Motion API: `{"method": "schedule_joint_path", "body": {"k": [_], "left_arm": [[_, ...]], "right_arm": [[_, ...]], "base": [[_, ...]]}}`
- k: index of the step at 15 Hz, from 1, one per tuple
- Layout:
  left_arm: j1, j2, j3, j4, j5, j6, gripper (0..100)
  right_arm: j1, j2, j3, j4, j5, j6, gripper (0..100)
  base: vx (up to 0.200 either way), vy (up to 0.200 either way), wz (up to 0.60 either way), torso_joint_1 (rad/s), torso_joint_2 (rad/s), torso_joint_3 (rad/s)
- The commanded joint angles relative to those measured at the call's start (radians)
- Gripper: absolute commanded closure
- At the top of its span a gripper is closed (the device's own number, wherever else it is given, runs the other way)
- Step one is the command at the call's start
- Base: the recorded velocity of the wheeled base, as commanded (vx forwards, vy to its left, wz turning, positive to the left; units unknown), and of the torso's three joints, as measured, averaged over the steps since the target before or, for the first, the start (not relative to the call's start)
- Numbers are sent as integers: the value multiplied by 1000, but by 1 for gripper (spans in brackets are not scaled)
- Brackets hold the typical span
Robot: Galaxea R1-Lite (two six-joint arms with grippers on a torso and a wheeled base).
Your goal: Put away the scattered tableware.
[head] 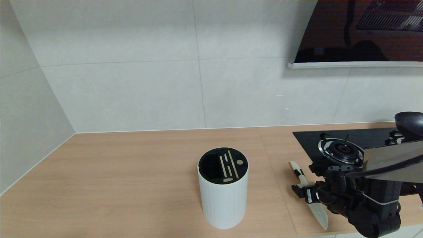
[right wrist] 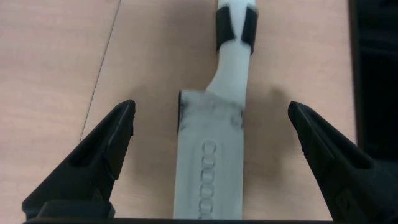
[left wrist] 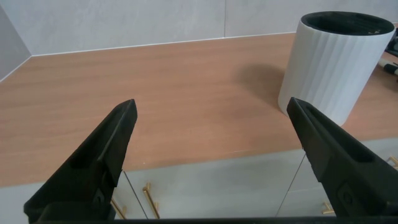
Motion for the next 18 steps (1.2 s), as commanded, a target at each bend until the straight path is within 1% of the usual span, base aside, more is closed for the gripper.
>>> {"method": "schedule_joint_path", "body": {"k": [1, 13, 14, 18], "left_arm": [[0, 0, 0, 0, 0, 0, 0], [0, 0, 0, 0, 0, 0, 0], [0, 0, 0, 0, 0, 0, 0], [0, 0, 0, 0, 0, 0, 0]], "right_arm": [[-1, 19, -4, -1, 0, -1, 0], [-25, 53, -21, -2, -4, -1, 0], [-25, 57, -22, -2, -4, -1, 100], [-24, 57, -21, -2, -4, -1, 100]], "base": [[0, 0, 0, 0, 0, 0], [0, 0, 0, 0, 0, 0], [0, 0, 0, 0, 0, 0], [0, 0, 0, 0, 0, 0]]}}
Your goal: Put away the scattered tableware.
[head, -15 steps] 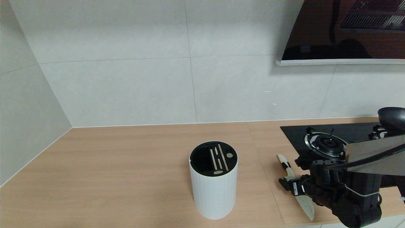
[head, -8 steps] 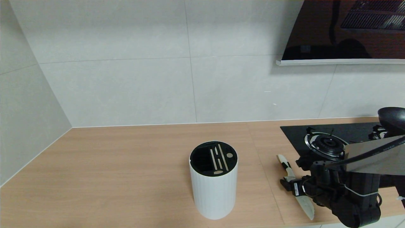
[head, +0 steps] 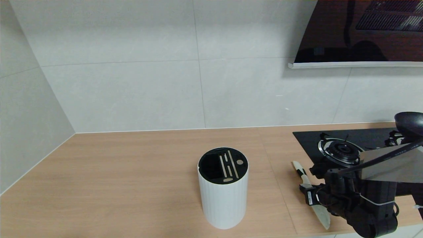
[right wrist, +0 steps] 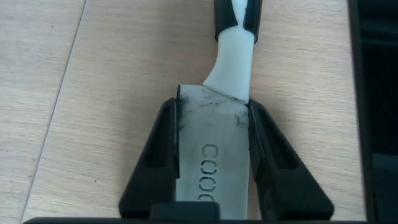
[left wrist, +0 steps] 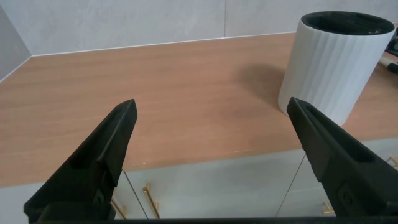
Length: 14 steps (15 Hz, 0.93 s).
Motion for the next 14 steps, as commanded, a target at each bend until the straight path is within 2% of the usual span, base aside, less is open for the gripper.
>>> {"method": "schedule_joint_path", "body": {"k": [1, 8, 11, 14], "left_arm": [[0, 0, 0, 0, 0, 0, 0], [0, 0, 0, 0, 0, 1, 0], [0, 0, 0, 0, 0, 3, 0], [0, 0, 2, -2, -3, 27, 0]], "right_arm": [[0, 0, 0, 3, 1, 0, 100], [2, -76, 50, -8, -19, -2, 100], [5, -165, 98, -105, -18, -3, 100], [14, -251, 102, -101, -19, -6, 100]], "base": [[0, 0, 0, 0, 0, 0], [0, 0, 0, 0, 0, 0], [0, 0, 0, 0, 0, 0], [0, 0, 0, 0, 0, 0]]}}
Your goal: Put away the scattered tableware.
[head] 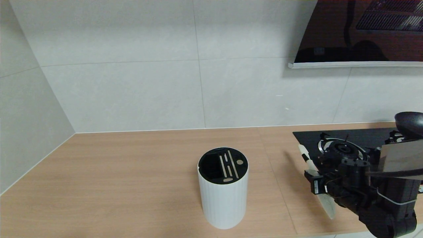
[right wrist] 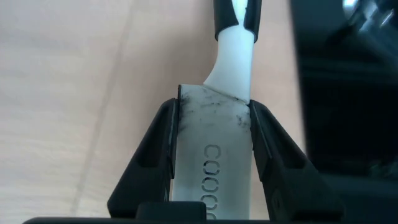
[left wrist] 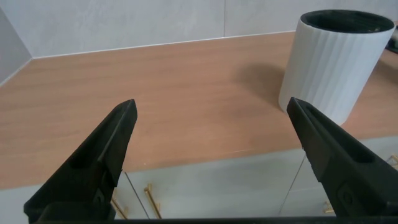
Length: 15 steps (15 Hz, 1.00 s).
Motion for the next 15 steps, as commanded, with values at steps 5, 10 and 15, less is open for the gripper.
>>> {"method": "schedule_joint_path", "body": {"k": [5, 10, 15], "left_arm": [[-3, 21, -161, 79, -123, 0, 0], [-6, 368, -432, 169, -488, 38, 0], [-86, 802, -662, 119, -673, 35, 0]], "right_arm": [[15, -270, -115, 173, -15, -1, 100], [98, -375, -373, 452, -17, 0, 100], [244, -386, -567, 611, -83, 0, 100]], "base": [[0, 0, 0, 0, 0, 0], [0, 0, 0, 0, 0, 0], [0, 0, 0, 0, 0, 0]]}}
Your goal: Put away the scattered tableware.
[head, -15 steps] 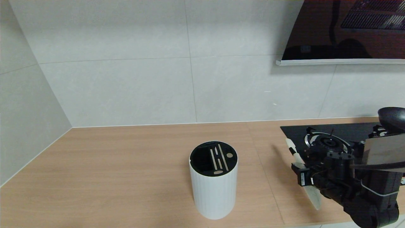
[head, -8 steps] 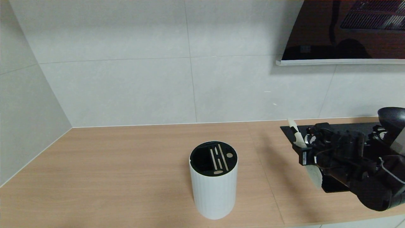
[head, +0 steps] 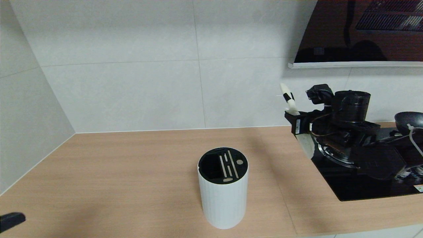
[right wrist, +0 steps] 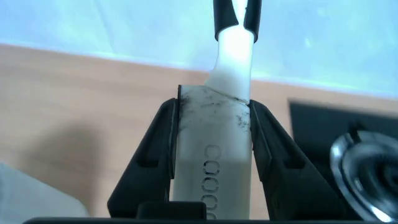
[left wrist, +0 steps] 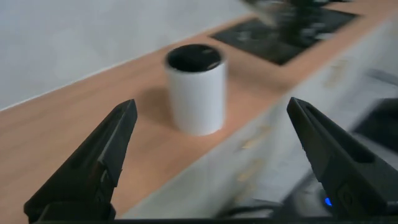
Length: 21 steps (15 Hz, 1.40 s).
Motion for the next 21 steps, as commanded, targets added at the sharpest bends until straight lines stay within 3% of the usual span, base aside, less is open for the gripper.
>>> {"method": "schedule_joint_path", "body": {"k": [1, 3, 4, 5, 7, 8, 9, 10, 11, 12, 15, 16, 18, 21], "left_arm": [[-114, 338, -119, -85, -38, -2, 0], [-199, 450, -111, -181, 20, -25, 0], [-276, 499, -106, -223, 66, -62, 0], [-310, 525, -99, -246, 98, -93, 0], [-330, 590, -79, -374, 116, -200, 0], [-342, 605, -76, -407, 118, -226, 0], [-342, 605, -76, -407, 118, -226, 0], [-391, 690, -68, -589, 135, -409, 0], [-407, 716, -59, -658, 152, -465, 0], [-413, 731, -57, -712, 161, -499, 0], [-471, 794, -62, -894, 216, -689, 0], [-483, 811, -62, -921, 233, -705, 0], [-514, 871, -60, -982, 310, -705, 0], [-554, 926, -56, -1069, 377, -705, 0]], "right_arm": [[66, -34, -32, 13, -16, 1, 100], [121, -64, -11, 13, -33, 4, 100], [179, -81, -2, 10, -50, 8, 100], [219, -92, 9, 7, -80, 8, 100], [310, -109, 41, 3, -116, 13, 100], [328, -110, 43, 2, -117, 15, 100], [328, -110, 43, 2, -117, 15, 100], [394, -133, 60, -3, -134, 30, 100], [413, -143, 63, -1, -134, 36, 100], [431, -150, 66, -1, -134, 48, 100], [529, -162, 63, 3, -133, 110, 100], [548, -162, 63, 5, -133, 122, 100], [584, -153, 61, 7, -128, 145, 100], [624, -147, 60, 5, -123, 186, 100]], "base": [[0, 0, 0, 0, 0, 0], [0, 0, 0, 0, 0, 0], [0, 0, 0, 0, 0, 0], [0, 0, 0, 0, 0, 0], [0, 0, 0, 0, 0, 0], [0, 0, 0, 0, 0, 0], [0, 0, 0, 0, 0, 0], [0, 0, 0, 0, 0, 0], [0, 0, 0, 0, 0, 0], [0, 0, 0, 0, 0, 0], [0, 0, 0, 0, 0, 0], [0, 0, 0, 0, 0, 0], [0, 0, 0, 0, 0, 0], [0, 0, 0, 0, 0, 0]]}}
